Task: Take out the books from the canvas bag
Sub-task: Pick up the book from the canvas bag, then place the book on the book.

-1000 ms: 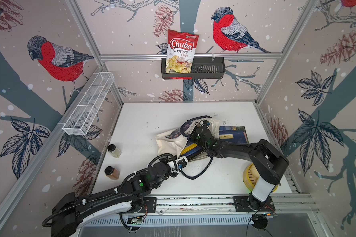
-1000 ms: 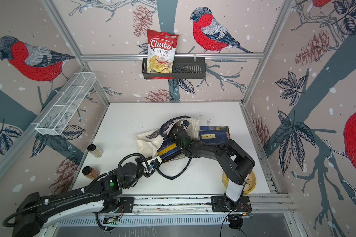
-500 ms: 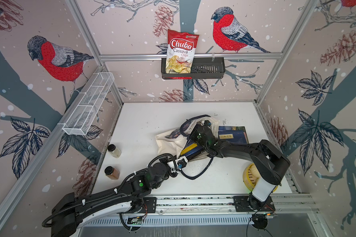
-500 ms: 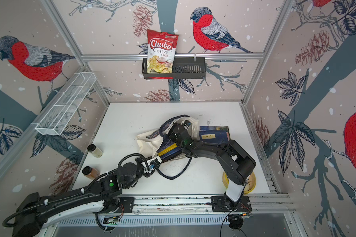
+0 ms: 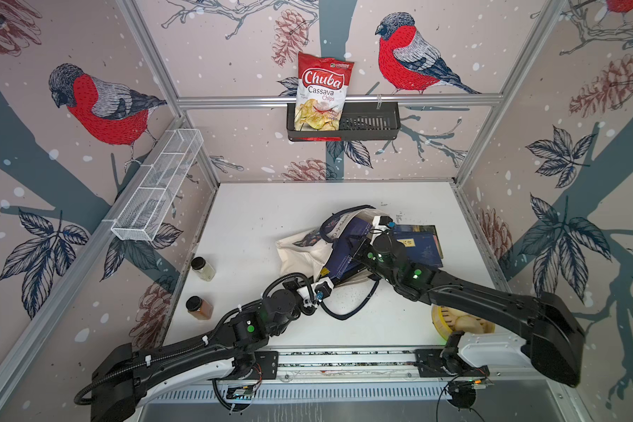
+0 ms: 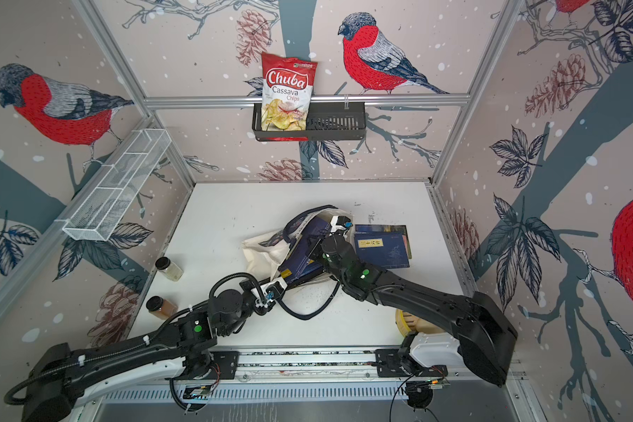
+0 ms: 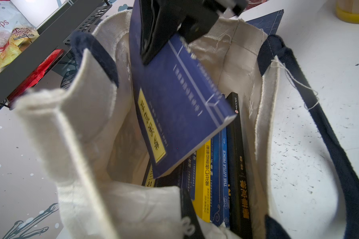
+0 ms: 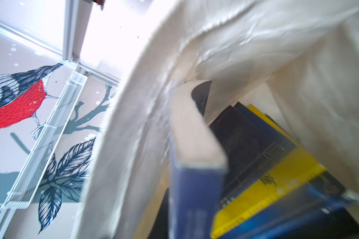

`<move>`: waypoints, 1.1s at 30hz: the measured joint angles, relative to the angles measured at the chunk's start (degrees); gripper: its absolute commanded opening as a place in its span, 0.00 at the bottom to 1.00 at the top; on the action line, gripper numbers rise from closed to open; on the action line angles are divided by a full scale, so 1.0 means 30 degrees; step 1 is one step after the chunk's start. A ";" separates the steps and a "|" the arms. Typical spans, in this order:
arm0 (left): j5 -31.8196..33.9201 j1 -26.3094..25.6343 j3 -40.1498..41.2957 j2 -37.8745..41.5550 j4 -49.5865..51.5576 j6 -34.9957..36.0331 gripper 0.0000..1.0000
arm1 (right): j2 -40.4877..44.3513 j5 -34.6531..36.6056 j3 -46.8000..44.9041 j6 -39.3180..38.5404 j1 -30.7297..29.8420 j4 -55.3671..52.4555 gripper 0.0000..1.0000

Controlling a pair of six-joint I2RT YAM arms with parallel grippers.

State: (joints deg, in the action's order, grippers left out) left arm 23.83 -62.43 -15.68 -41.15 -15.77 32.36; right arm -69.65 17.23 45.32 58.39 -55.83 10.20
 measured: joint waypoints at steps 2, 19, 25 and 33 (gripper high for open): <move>0.0109 0.0000 0.0000 0.0087 0.0000 -0.0007 0.00 | 0.1523 0.0561 -0.0270 -0.0408 -0.0124 -0.0750 0.00; 0.0619 0.0000 0.0131 0.0678 0.0073 0.0044 0.00 | 0.9486 0.2229 -0.3483 -0.2331 0.8145 -0.2696 0.00; 0.0554 0.0000 0.0131 0.0437 -0.0036 0.0153 0.00 | 0.9340 -0.1122 -0.5807 -0.0896 1.2174 -0.1115 0.00; 0.0583 0.0000 0.0131 0.0517 -0.0051 0.0211 0.00 | 1.1460 -0.3657 -0.7111 0.0146 1.5832 -0.0663 0.00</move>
State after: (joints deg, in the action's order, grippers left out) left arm 25.58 -62.43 -15.29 -39.59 -15.92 32.99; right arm -35.27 6.26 23.99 58.83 -8.34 8.21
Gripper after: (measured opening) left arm 0.053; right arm 0.115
